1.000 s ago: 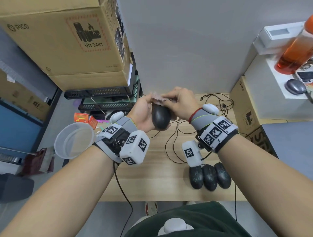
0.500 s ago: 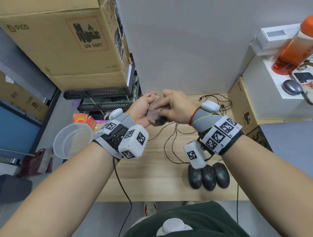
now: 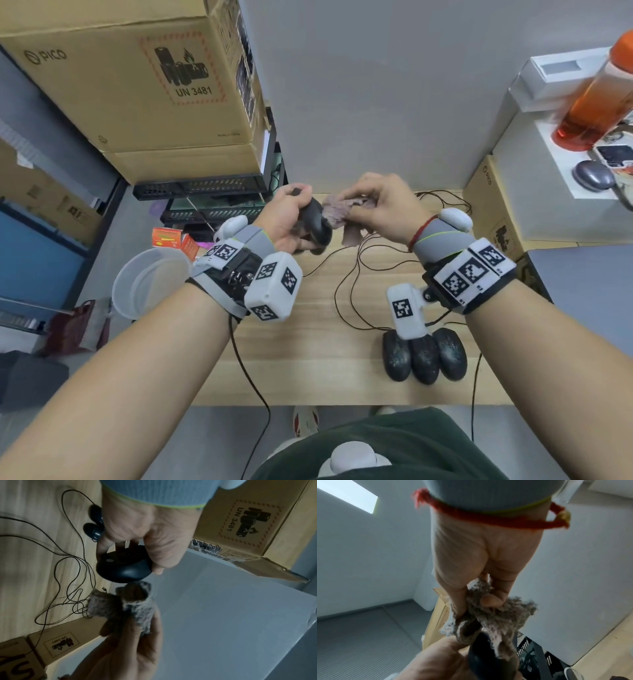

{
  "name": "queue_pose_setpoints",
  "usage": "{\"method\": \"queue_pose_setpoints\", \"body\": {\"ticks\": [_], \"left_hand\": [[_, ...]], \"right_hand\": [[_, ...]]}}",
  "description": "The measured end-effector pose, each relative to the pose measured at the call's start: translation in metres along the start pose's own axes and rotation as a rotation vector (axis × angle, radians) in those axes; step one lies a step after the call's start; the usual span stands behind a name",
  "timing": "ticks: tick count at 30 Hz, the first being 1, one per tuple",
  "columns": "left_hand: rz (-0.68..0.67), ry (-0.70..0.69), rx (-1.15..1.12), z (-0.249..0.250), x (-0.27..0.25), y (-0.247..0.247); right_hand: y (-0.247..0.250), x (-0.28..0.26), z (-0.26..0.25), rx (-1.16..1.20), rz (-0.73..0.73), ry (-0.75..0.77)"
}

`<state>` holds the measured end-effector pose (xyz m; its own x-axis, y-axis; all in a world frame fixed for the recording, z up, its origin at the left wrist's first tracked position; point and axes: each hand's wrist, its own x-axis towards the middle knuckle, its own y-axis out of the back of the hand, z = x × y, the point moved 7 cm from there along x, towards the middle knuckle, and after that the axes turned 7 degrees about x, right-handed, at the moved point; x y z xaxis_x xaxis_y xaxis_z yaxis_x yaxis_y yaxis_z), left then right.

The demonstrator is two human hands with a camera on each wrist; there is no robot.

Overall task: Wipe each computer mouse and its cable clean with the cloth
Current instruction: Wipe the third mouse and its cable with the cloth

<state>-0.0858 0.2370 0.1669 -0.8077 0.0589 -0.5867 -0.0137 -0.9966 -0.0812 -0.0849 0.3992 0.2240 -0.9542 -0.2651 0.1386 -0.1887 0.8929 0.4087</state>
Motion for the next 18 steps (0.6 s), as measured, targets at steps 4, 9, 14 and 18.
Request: {"method": "queue_pose_setpoints", "body": {"ticks": [4,9,14,18], "left_hand": [[-0.042,-0.055,0.045,-0.003,-0.004,-0.015],[-0.101,-0.068,0.142,-0.005,-0.009,-0.014],[-0.118,-0.064,0.117,-0.008,-0.014,-0.016],[-0.080,-0.094,0.115,-0.008,-0.011,-0.008]], "right_hand": [[-0.033,-0.011,-0.007,0.151,-0.158,-0.042],[-0.015,-0.005,0.027,0.079,0.051,-0.168],[-0.020,-0.006,0.034,0.080,0.002,-0.147],[-0.036,-0.013,0.023,0.082,-0.180,-0.097]]}}
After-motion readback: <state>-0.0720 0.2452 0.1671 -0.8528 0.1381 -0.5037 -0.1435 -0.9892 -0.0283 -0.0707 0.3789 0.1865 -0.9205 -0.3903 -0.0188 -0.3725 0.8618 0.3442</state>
